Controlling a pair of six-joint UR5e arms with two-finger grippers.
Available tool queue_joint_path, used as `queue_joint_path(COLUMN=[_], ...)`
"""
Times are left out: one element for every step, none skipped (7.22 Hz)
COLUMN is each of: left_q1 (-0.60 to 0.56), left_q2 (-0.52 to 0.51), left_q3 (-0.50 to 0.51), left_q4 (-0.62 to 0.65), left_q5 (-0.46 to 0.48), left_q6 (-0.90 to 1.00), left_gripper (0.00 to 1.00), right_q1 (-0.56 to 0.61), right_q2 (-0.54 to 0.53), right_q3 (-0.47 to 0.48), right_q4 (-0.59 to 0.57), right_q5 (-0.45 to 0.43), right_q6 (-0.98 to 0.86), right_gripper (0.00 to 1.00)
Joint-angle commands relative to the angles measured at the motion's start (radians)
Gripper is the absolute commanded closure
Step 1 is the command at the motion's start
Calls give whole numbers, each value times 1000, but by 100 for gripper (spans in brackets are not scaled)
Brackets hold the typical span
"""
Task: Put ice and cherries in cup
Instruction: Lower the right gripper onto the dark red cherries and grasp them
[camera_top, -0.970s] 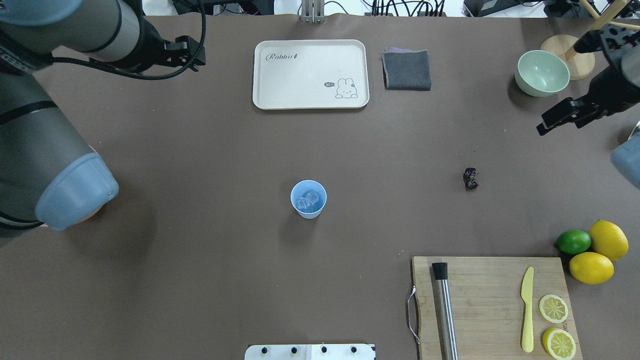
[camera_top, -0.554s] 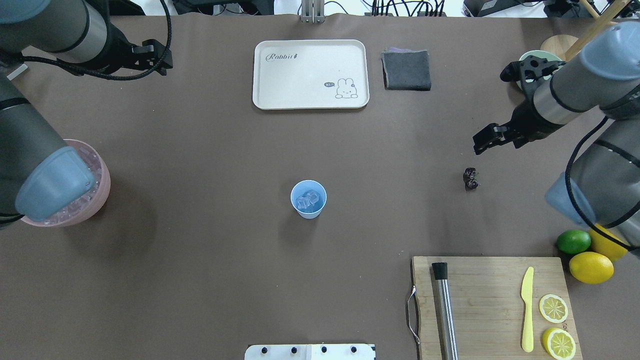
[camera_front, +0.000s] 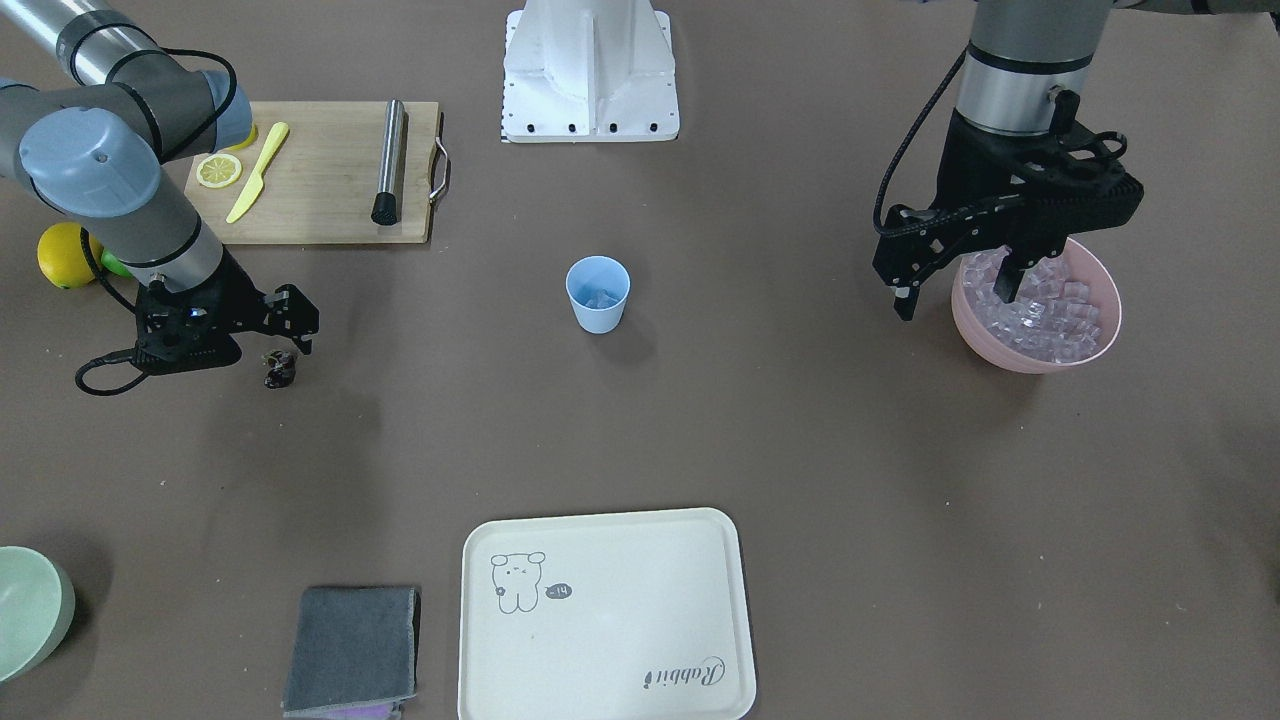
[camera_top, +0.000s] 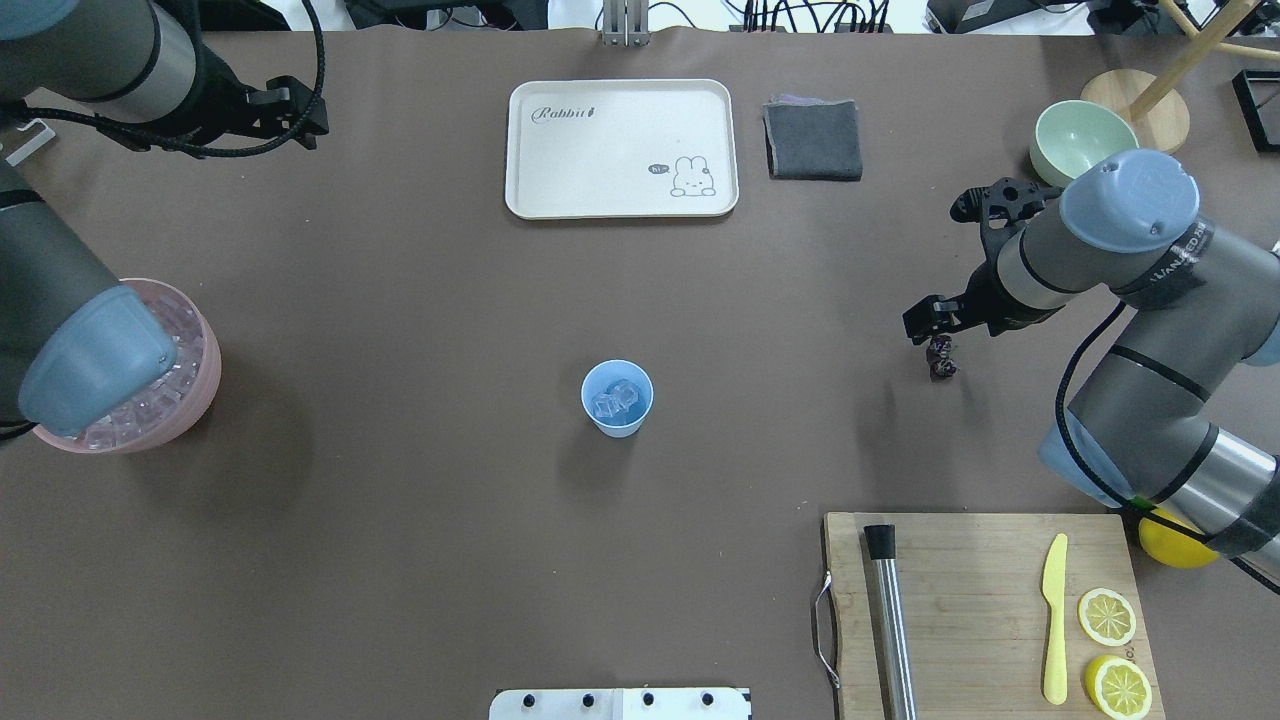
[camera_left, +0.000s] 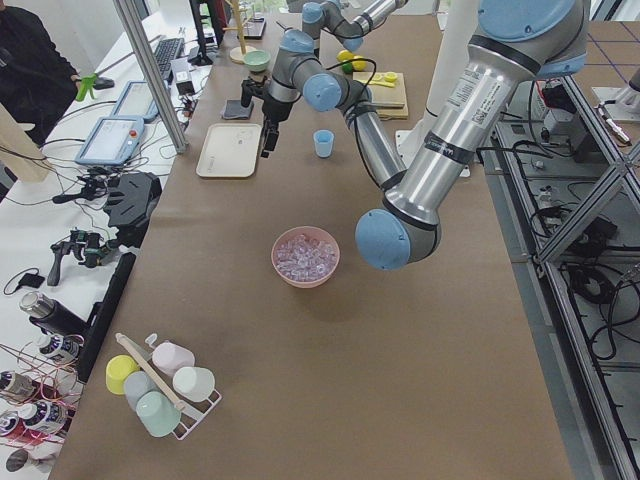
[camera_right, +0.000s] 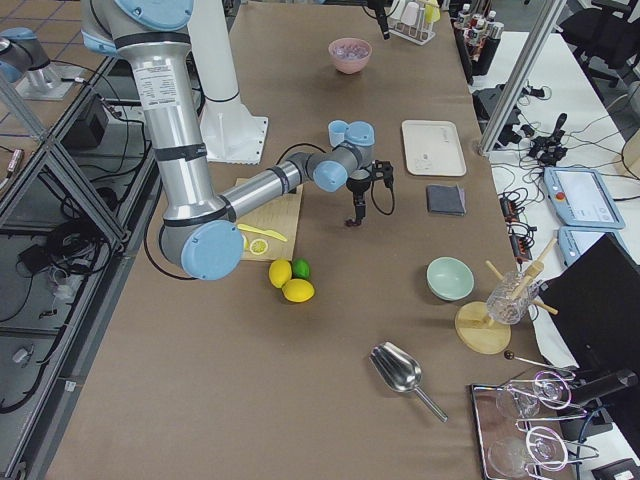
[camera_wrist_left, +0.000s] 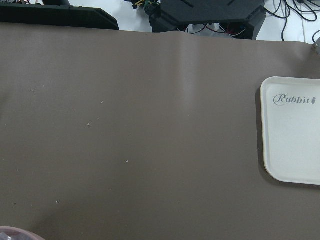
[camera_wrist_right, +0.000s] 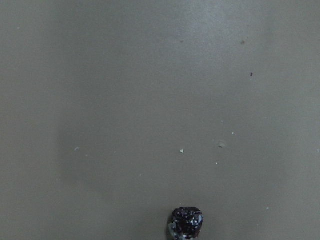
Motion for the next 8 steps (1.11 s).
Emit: queue_joint_path(left_q1=[-3,-3,-3,-3,-3,-3,-3,-3], left_q2=[-1,-1,-1,-1,-1,-1,-2,-2], left_q3=[3,8,9,9,20,28,26,26], left_q4=[1,1,1,2,2,1,1,1], left_q5=[1,1,1,1,1,0,0,0], left_q6=[0,0,0,0,0,0,0,0], left_gripper=[2,2,2,2,2,2,2,2], right_q1=[-1,-3,-3,-9,-21,-33,-41,-43], right_q2=[-12,-23,-29,-34,-31,-29,-26,-26], right_q3=[-12,-13,-15,-12,-10,-4,0,0], right_q4=[10,10,10,10,12,12,13,13], right_q5=[-5,-7,-7,-7,-5,-5,-5,-5], right_q6=[5,11,13,14,34,57,77,88], right_gripper=[6,23,51,53,53,52,52,58])
